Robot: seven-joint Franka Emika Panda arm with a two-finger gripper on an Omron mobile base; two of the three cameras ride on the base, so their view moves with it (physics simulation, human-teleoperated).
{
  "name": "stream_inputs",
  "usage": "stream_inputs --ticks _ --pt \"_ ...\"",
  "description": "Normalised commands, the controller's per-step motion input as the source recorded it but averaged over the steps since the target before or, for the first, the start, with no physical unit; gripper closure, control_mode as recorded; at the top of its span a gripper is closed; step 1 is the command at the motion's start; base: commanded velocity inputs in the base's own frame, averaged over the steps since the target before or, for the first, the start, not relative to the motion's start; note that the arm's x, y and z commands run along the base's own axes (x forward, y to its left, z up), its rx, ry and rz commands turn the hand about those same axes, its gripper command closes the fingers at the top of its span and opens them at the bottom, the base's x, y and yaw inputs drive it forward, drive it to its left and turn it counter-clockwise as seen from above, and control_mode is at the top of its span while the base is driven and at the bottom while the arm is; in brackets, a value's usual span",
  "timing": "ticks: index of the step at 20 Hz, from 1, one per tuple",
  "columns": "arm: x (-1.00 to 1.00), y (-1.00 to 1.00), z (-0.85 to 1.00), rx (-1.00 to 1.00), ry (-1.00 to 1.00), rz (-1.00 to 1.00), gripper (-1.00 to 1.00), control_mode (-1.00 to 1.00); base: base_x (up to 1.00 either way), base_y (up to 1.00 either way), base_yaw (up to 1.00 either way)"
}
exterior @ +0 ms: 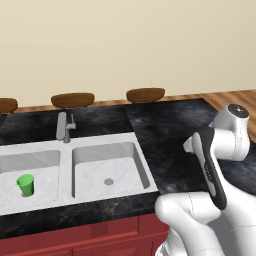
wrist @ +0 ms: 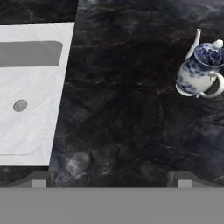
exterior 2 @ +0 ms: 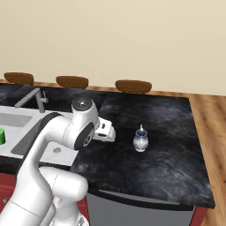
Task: Place the cup in the left basin and the teapot in the right basin of the sink.
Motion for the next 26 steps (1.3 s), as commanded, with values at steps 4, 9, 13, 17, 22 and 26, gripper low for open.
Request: stream_inputs --ticks 4,9,13,17,22,26 --pt "0.0 -0.4 0.0 0.0 0.0 0.0 -1.0 -1.0 0.0 0.0 0.0" --pt "0.04 -0.3 0.0 0.0 0.0 -0.01 -1.0 -1.0 0.0 0.0 0.0" --pt "0.03 -0.22 0.0 0.0 0.0 -0.03 -1.0 -1.0 0.0 0.0 0.0" --pt "0.0 -0.21 0.0 0.0 0.0 -0.03 -1.0 -1.0 0.0 0.0 0.0" --pt "0.0 -0.22 0.0 0.0 0.0 -0.03 -1.0 -1.0 0.0 0.0 0.0" --pt "0.0 -0.25 0.0 0.0 0.0 -0.03 -1.0 -1.0 0.0 0.0 0.0"
